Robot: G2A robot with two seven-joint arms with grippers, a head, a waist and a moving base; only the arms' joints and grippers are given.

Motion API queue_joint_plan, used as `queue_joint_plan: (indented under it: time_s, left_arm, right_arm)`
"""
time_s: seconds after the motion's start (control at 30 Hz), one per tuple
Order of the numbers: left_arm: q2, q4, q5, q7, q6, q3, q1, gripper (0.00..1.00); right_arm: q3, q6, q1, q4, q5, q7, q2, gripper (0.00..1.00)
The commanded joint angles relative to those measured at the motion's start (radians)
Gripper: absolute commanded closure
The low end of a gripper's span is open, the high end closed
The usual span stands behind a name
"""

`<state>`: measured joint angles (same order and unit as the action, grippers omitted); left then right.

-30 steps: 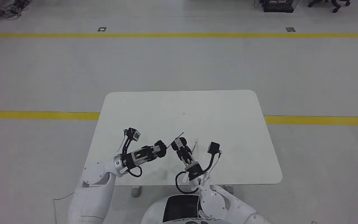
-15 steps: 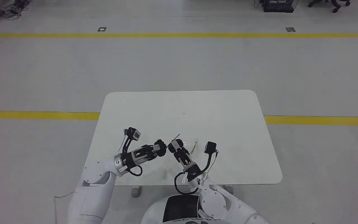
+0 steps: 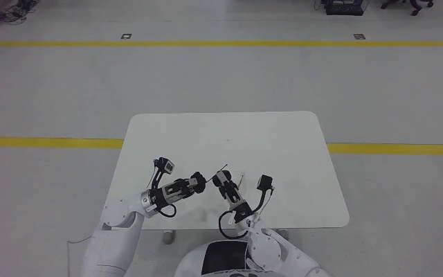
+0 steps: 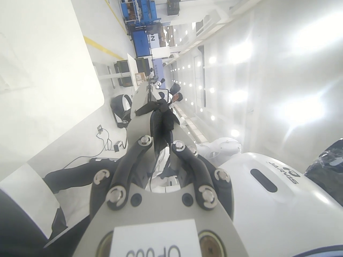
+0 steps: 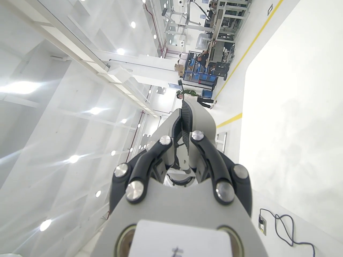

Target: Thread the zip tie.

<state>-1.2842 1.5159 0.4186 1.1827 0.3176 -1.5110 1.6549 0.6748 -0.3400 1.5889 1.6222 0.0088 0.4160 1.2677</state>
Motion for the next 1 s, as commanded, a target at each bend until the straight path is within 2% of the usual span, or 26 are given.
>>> queue_joint_plan:
  time_s: [0.0, 0.27, 0.97]
  left_arm:
    - [0.003, -0.002, 0.003, -0.002, -0.001, 0.005, -0.001, 1.00]
    - [0.017, -0.006, 0.008, -0.012, 0.002, 0.021, -0.003, 1.00]
    - [0.051, 0.001, 0.033, -0.035, 0.017, 0.054, 0.002, 1.00]
  right_arm:
    - [0.010, 0.000, 0.006, 0.007, 0.002, -0.007, 0.002, 1.00]
    - [0.045, 0.000, 0.026, 0.027, 0.004, -0.047, 0.013, 1.00]
    - [0.119, 0.000, 0.073, 0.026, 0.004, -0.139, 0.036, 1.00]
